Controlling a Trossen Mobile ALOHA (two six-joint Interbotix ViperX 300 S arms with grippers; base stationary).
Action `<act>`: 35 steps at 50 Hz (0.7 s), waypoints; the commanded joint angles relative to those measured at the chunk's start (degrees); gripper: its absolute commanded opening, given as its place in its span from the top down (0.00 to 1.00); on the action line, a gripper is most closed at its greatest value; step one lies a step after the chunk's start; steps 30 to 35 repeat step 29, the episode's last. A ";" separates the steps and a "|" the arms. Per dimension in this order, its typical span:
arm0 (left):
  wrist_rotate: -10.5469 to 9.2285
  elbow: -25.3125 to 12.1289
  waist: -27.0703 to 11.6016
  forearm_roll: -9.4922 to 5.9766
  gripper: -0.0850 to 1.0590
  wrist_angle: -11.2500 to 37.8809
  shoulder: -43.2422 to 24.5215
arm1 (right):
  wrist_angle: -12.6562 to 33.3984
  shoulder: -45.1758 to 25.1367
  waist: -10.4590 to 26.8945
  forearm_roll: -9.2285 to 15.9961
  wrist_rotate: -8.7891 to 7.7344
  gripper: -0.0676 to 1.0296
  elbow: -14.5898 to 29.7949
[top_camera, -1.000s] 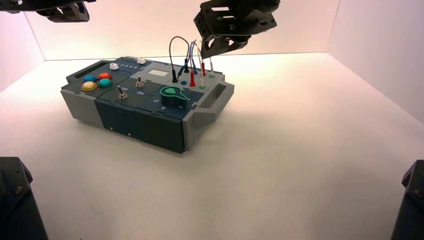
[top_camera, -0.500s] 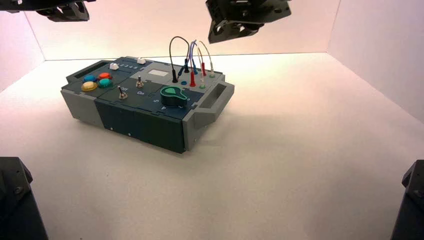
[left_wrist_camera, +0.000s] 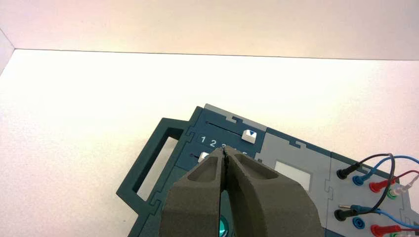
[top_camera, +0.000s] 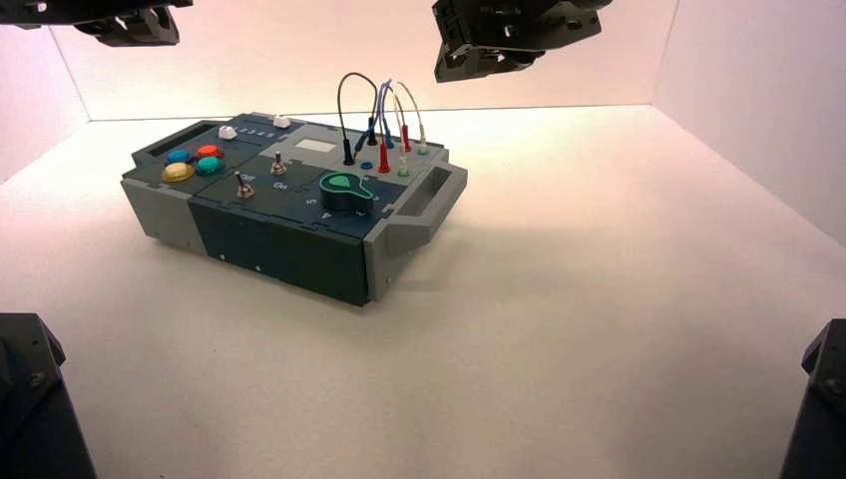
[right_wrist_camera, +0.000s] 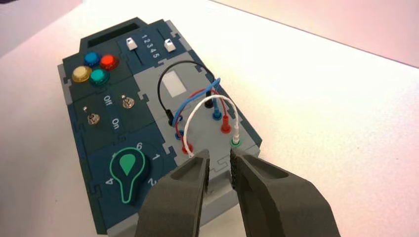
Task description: Insert the white wire.
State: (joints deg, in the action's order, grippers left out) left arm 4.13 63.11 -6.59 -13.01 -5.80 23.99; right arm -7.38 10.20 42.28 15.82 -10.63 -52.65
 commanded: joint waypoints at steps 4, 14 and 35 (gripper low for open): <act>-0.26 -0.53 0.35 0.09 0.95 -0.53 1.05 | -0.88 -0.44 -0.18 0.18 0.00 0.71 0.53; -0.26 -0.53 0.18 0.18 0.95 -0.70 1.14 | -1.32 -2.55 -0.18 0.18 0.09 0.71 0.88; -0.26 -0.53 0.18 0.18 0.95 -0.88 1.14 | -1.49 -3.16 -0.18 0.18 0.09 0.71 1.14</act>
